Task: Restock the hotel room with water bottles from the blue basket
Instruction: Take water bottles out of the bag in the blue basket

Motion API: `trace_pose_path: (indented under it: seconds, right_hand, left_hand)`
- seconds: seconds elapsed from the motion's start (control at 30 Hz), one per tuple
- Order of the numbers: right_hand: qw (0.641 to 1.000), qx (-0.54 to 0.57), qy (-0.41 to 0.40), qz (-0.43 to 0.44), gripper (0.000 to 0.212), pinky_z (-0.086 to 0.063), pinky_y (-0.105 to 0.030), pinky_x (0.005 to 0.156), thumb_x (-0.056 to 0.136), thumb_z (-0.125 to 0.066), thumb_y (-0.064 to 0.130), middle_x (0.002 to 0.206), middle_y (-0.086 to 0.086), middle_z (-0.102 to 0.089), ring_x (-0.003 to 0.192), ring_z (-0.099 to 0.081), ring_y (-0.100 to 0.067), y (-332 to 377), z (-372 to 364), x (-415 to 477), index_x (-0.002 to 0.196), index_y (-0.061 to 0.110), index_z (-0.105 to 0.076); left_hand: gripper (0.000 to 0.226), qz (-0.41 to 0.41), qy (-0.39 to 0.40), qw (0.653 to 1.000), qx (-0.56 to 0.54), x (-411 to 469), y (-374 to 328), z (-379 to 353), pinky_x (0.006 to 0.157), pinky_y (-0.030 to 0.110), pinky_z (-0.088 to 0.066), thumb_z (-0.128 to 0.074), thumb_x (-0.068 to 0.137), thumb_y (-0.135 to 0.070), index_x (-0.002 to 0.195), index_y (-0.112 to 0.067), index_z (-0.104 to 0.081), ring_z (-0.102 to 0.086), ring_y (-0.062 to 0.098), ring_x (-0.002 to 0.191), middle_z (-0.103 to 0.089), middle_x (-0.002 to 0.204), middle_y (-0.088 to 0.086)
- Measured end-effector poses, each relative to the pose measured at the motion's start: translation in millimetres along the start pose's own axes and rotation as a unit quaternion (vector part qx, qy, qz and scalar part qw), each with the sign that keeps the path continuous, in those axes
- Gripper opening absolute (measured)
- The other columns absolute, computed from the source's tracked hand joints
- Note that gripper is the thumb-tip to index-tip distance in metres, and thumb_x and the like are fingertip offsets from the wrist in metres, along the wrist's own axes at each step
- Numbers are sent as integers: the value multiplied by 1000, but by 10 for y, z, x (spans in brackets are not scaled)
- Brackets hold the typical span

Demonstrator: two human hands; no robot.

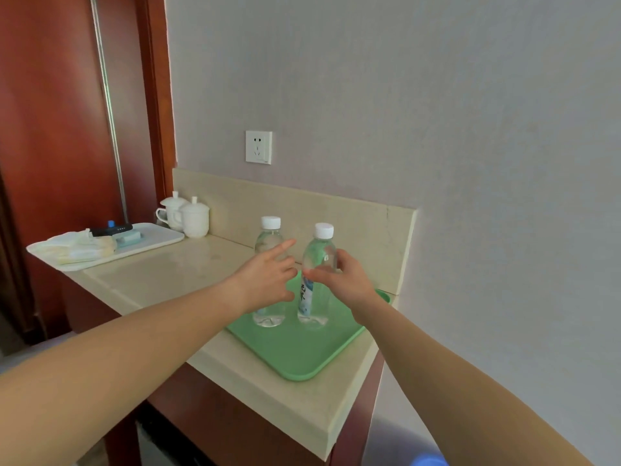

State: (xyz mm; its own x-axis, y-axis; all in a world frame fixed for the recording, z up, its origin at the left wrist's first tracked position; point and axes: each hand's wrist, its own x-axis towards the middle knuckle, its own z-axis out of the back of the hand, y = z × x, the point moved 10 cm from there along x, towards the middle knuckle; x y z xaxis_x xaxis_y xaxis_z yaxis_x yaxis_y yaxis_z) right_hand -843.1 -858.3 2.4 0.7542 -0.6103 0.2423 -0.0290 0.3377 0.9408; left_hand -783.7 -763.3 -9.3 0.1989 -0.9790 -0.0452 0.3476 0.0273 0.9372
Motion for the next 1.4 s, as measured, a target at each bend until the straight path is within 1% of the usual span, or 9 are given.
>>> trace_pose_path:
  seconds: [0.33, 0.43, 0.6, 0.7, 0.83, 0.9, 1.03, 1.17, 1.4]
  right_hand:
    - [1000, 4, 15, -21, 50, -43, -13, 67, 83, -76, 13, 107, 7, -62, 91, -58, 2, -117, -103, -31, 123, 18, -47]
    - [999, 7, 22, -32, 52, -45, -15, 67, 82, -74, 3, 112, 0, -62, 93, -60, -3, -141, -111, -51, 124, 17, -46]
    - [999, -3, 29, -38, 55, -44, -18, 67, 84, -72, 5, 117, -1, -61, 102, -61, -14, -116, -120, -111, 129, 18, -43]
    - [999, -21, 23, -36, 66, -48, -28, 87, 85, -72, 6, 130, -6, -57, 117, -56, -19, -131, -106, -168, 141, 13, -37]
    - [998, -50, 17, -43, 74, -42, -31, 100, 91, -65, 13, 138, -10, -51, 127, -50, -22, -147, -33, -288, 152, 13, -24]
    - [996, -81, 2, -41, 73, -39, -36, 108, 94, -61, 16, 144, -15, -48, 133, -46, -26, -141, 88, -367, 153, 12, -20]
    - [985, -162, -65, -19, 73, -39, -37, 108, 91, -67, 20, 144, -13, -45, 133, -44, -27, -161, 637, -614, 150, 12, -25]
    - [972, -187, -133, -43, 72, -39, -37, 107, 91, -67, 19, 145, -11, -42, 135, -43, -23, -353, 1411, -1008, 150, 17, -25]
    - [941, -204, -243, -116, 71, -39, -29, 96, 90, -66, 18, 145, -10, -43, 133, -45, -22, -850, 2891, -2143, 148, 17, -26]
  left_hand:
    - [41, 11, -108, 994, 12, -44, -110, 106, 113, 54, 13, -49, 98, -16, 138, -27, -45, -33, 35, 137, -44, 142, 16]
    - [39, 23, -170, 984, 39, -135, -134, 180, 113, 58, 4, -46, 97, -18, 136, -22, -44, -38, 36, 137, -47, 143, 16]
    - [48, 38, -200, 979, 10, -218, -157, 184, 114, 62, 4, -46, 95, -16, 142, -14, -34, -34, 41, 140, -42, 145, 25]
    - [76, 18, -217, 976, -14, -316, -109, 226, 112, 68, 11, -57, 82, -20, 148, -17, -20, -22, 44, 143, -30, 148, 30]
    - [65, 54, -310, 945, -91, -471, -20, 631, 113, 60, -15, -60, 70, -29, 131, -15, -42, -35, 38, 136, -47, 134, 23]
    - [65, 69, -338, 930, -124, -455, -31, 868, 110, 56, -20, -62, 67, -34, 126, -14, -44, -41, 36, 132, -51, 129, 19]
    - [77, 100, -346, 918, -167, -270, -120, 1341, 111, 57, -17, -67, 68, -41, 134, -15, -37, -43, 34, 134, -53, 133, 16]
    - [90, 97, -326, 915, -218, -7, -392, 1855, 116, 60, -1, -58, 77, -44, 153, -17, -20, -17, 33, 149, -28, 158, 15]
    - [95, 14, -382, 875, -297, 422, -1278, 3188, 117, 60, 8, -41, 88, -55, 156, -13, 8, 5, 31, 151, 4, 164, 12]
